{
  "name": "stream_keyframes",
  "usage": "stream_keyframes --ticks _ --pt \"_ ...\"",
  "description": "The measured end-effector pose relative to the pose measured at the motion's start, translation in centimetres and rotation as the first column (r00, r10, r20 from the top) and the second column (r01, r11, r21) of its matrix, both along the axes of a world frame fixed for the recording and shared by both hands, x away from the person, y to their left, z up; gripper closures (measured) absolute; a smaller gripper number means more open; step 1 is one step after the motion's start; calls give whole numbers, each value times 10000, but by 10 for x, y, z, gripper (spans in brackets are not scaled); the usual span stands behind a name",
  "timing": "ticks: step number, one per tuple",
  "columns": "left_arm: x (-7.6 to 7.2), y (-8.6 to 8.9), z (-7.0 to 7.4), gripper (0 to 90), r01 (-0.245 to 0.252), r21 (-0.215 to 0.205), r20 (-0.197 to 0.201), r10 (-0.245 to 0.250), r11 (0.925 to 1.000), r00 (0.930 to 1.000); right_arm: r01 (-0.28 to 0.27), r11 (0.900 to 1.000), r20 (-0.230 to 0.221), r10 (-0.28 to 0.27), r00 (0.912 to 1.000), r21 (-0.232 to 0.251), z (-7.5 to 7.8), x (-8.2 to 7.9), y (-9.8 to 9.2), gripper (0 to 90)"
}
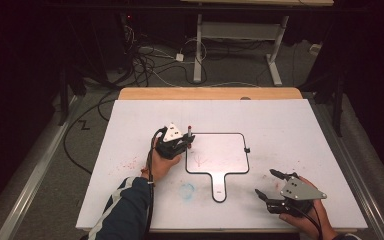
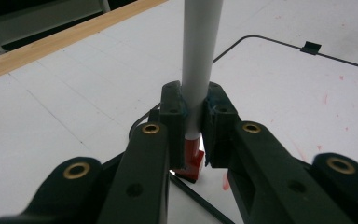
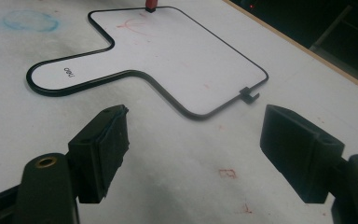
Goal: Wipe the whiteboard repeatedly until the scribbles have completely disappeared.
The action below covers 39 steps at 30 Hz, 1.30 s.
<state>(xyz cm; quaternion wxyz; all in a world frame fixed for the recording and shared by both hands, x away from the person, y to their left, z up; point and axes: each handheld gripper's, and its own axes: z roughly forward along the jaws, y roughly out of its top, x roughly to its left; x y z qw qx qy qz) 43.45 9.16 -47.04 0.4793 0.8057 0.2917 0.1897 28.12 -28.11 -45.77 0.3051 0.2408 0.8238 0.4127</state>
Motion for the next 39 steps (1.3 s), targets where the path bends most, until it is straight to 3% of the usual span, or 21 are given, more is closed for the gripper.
stream_keyframes --ticks 5,8,12,14,16,21,23,25,28,30,33,36,39 --pt "-15 -17 0 788 879 -309 -265 -888 9956 9957 -41 10000 -1 41 10000 -10 0 0 1 245" --pt "-27 -34 1 788 1495 -152 -146 -1497 9886 9886 -49 10000 1 49 10000 20 0 0 0 245" --pt "-35 -49 1 788 1961 -83 -37 -1962 9805 9806 -82 10000 -31 82 10000 -6 0 0 1 244" --pt "-35 -51 1 788 2032 51 52 -2032 9791 9791 -89 10000 3 89 10000 -25 0 -1 1 245" --pt "-30 -46 2 787 1799 150 104 -1801 9836 9836 -84 10000 16 84 10000 -6 1 -1 1 244" --pt "-7 -25 1 787 713 161 268 -717 9973 9971 -52 10000 -25 52 10000 14 0 0 0 245" --pt "-2 -17 1 788 253 97 63 -254 9996 9997 -72 10000 -29 72 10000 15 0 0 0 244" --pt "-2 -12 0 788 154 -131 -105 -156 9998 9998 -81 10000 -34 81 10000 -3 0 0 0 245" --pt "-9 -19 1 788 548 -107 -240 -550 9984 9982 -85 10000 -62 85 9999 10 0 0 0 245" --pt "-20 -31 1 788 1184 -97 -219 -1185 9929 9927 -106 9999 -64 106 9999 9 0 1 0 245" --pt "-33 -47 3 787 1916 253 -24 -1916 9811 9815 -129 9999 -69 129 9999 6 0 0 1 245" --pt "-38 -48 4 787 2000 410 39 -2003 9789 9797 -129 9999 -59 129 9999 -3 0 -1 1 245" --pt "-35 -35 4 787 1621 526 47 -1626 9854 9867 -101 9999 -70 101 9999 -3 1 -1 0 245"
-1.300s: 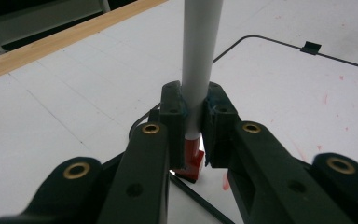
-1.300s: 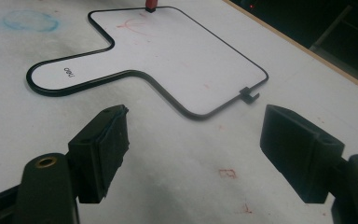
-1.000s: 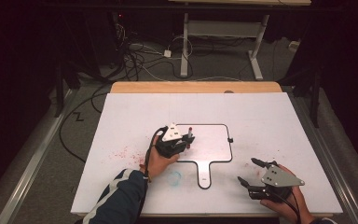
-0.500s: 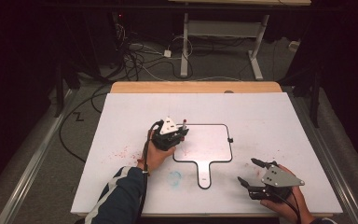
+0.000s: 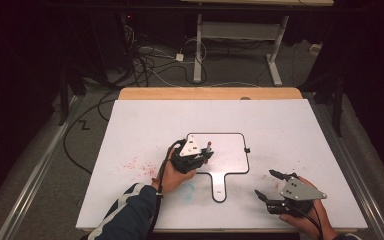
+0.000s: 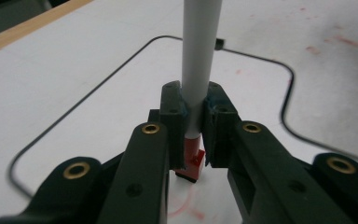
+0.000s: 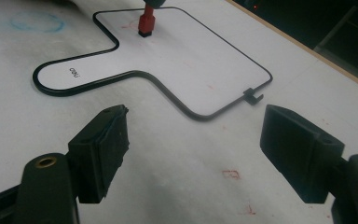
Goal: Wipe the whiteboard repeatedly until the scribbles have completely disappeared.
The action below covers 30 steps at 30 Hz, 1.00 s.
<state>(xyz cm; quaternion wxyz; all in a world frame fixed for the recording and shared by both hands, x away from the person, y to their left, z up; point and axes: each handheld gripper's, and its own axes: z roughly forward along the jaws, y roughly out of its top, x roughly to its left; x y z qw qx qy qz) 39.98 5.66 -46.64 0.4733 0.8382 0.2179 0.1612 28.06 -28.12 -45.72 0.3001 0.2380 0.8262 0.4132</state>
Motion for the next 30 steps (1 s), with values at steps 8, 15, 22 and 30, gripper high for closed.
stream_keyframes --ticks 8,15,22,30 --pt "18 32 -1 787 -1181 -153 -160 1179 9929 9929 -33 10000 28 33 10000 18 0 0 0 245" --pt "-2 18 -3 787 -71 -292 -201 65 9995 9998 -74 10000 -41 74 10000 25 0 1 1 245" --pt "-4 11 -2 787 202 -77 72 -202 9998 9998 -69 10000 -16 69 10000 7 0 0 2 245" --pt "24 34 -4 787 -1196 -225 62 1198 9926 9928 -74 10000 -30 74 10000 -1 0 1 2 245"
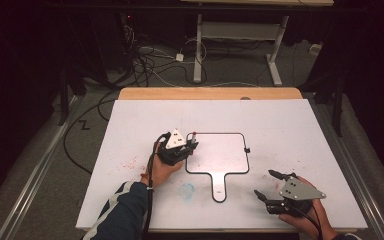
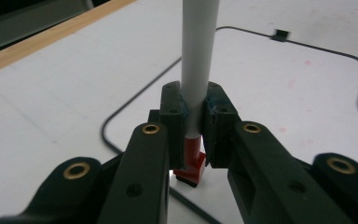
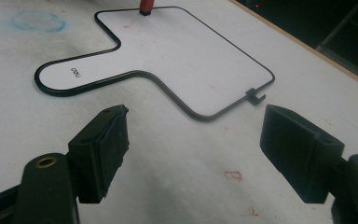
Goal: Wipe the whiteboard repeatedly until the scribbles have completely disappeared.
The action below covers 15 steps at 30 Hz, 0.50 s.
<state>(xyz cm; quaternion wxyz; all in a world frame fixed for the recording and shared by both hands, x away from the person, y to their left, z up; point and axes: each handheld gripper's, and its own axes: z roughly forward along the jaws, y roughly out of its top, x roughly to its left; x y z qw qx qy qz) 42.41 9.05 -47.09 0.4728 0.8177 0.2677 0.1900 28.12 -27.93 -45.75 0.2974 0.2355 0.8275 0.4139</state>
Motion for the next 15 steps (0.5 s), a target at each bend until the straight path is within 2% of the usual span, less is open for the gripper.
stream_keyframes --ticks 2,4,6,10,15 --pt "4 4 0 787 -196 -127 -126 195 9997 9997 9 10000 -2 -9 10000 -32 0 0 1 245" --pt "4 5 0 787 -163 -142 -154 161 9998 9998 -10 10000 1 10 10000 -30 0 0 0 245" --pt "2 4 0 787 -129 -283 -345 120 9995 9993 -11 10000 -12 11 10000 -36 0 0 0 245" --pt "-5 -7 0 787 398 -414 -432 -415 9983 9982 -17 10000 -7 17 10000 -23 0 0 0 245" --pt "-21 -27 1 787 1272 -327 -412 -1285 9913 9909 -65 10000 -18 65 10000 -51 0 -1 1 245"
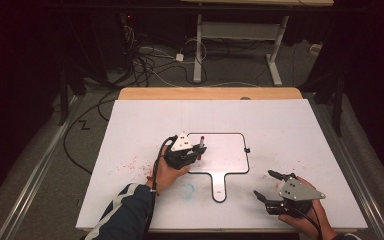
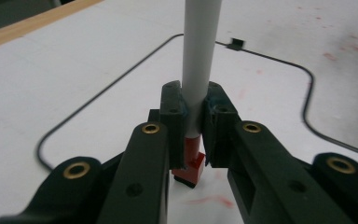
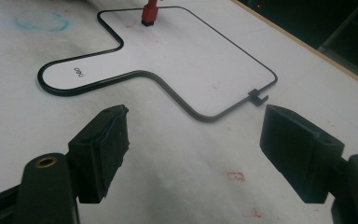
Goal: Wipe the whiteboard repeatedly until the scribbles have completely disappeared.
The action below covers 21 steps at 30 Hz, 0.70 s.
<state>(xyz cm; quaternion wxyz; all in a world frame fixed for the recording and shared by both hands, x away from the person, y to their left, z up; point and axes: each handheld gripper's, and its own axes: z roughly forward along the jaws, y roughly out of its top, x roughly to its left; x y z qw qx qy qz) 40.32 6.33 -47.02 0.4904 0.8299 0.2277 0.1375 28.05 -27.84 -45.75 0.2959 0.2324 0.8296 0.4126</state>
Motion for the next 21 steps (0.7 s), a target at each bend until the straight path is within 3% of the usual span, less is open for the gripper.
stream_keyframes --ticks 4,7,11,17,19,21 --pt "-18 -7 1 787 620 79 -5 -620 9980 9981 -10 10000 8 10 10000 17 0 0 -1 245" --pt "-25 -10 3 787 856 549 355 -876 9948 9955 28 10000 -1 -28 10000 29 0 0 -1 245" --pt "-14 0 1 787 365 475 414 -384 9982 9984 -26 10000 29 26 10000 21 0 -1 0 245" --pt "-5 18 1 787 -274 238 48 273 9993 9996 -4 10000 16 4 10000 8 0 0 0 246" --pt "-11 15 1 787 -64 138 -128 65 9999 9999 28 10000 -30 -28 10000 -22 0 0 -1 245" --pt "-18 6 1 787 315 267 97 -318 9991 9994 27 10000 2 -27 10000 43 1 0 -1 245"
